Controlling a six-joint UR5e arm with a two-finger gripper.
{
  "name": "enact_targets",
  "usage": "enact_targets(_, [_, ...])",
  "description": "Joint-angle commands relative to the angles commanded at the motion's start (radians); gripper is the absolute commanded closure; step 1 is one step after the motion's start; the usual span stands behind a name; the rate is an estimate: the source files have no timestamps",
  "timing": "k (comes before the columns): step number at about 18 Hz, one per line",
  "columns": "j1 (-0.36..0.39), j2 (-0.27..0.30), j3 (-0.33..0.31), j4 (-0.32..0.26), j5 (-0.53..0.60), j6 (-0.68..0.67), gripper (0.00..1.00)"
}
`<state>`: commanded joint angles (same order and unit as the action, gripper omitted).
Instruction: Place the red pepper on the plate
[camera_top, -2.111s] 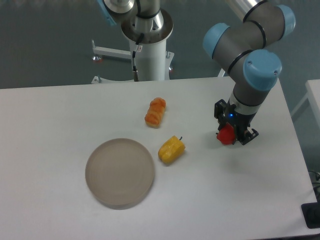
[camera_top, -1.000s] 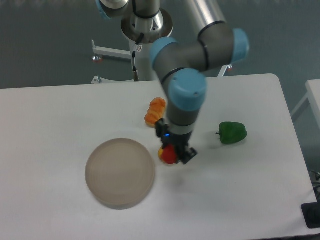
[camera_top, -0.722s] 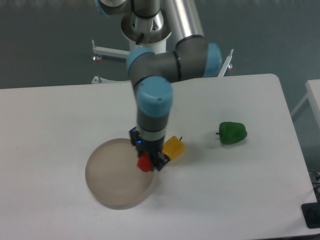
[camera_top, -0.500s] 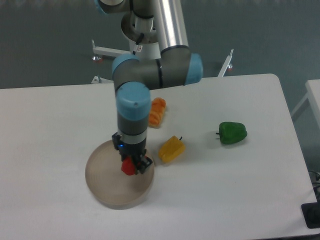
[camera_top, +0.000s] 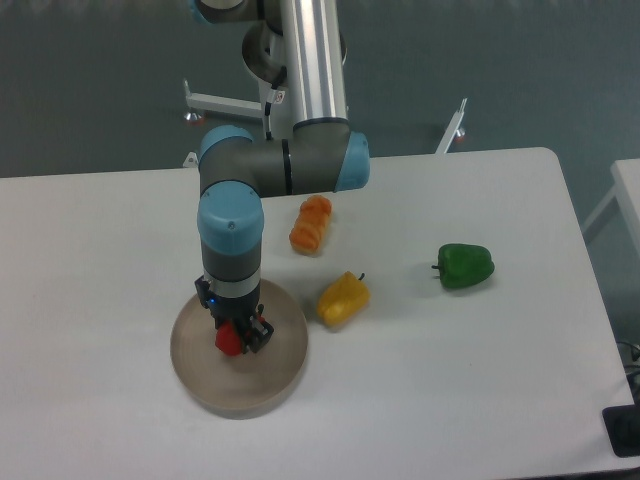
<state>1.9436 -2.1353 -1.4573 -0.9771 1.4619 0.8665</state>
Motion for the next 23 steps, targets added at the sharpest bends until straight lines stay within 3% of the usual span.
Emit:
enact_targets(2, [-0.003,-0.006,0.000,0.000,0.003,0.000,0.00])
enact_targets(6, [0.008,0.012,0.026,-0.003,0.006,-0.003,0.00])
enact_targets(9, [0.063,0.034,0.044,-0.011,0.008,0.022,0.00])
enact_targets(13, [0.096,0.060,0.048,-0.015,0.011,0.168,0.00])
enact_targets(16, [0.161,0.095,0.061,-0.079,0.009,0.209,0.00])
enact_targets(18, [0.216,0.109,0.100,-0.211,0.009,0.346,0.00])
enact_targets(19, [0.236,0.109,0.110,-0.248,0.011,0.383,0.00])
enact_targets(23, [0.300,0.109,0.114,-0.282,0.011,0.472,0.00])
